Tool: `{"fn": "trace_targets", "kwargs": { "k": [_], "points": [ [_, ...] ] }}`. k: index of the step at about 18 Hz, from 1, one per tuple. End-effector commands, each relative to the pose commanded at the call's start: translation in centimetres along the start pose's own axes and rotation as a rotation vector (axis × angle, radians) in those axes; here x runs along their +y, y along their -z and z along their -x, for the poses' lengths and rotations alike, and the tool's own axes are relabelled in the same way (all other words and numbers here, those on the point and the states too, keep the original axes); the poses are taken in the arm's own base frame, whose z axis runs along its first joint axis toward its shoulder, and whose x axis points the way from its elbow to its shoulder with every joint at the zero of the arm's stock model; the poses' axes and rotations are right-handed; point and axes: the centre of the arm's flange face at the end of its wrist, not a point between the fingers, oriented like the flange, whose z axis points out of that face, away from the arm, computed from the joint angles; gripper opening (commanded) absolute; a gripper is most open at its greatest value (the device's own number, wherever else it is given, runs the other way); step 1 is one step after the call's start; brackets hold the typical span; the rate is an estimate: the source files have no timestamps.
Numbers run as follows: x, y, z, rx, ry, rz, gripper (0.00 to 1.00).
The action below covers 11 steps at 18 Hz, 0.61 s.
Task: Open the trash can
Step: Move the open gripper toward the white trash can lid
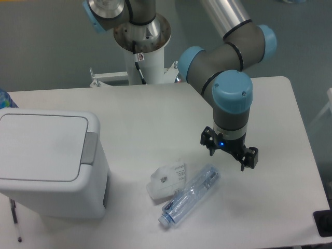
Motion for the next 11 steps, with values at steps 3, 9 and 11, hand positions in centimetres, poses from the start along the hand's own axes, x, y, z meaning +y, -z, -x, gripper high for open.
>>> {"fn": "trace_targets", "kwargs": {
  "k": [3,9,11],
  "points": [
    [0.0,0.0,0.0,0.0,-0.003,0.0,1.0],
    [0.3,-0.5,-1.1,-0.024,-0.008,-0.014,1.0],
    [0.8,-1.0,-2.3,-0.057,0.011,-0.029,1.0]
  ]
}}
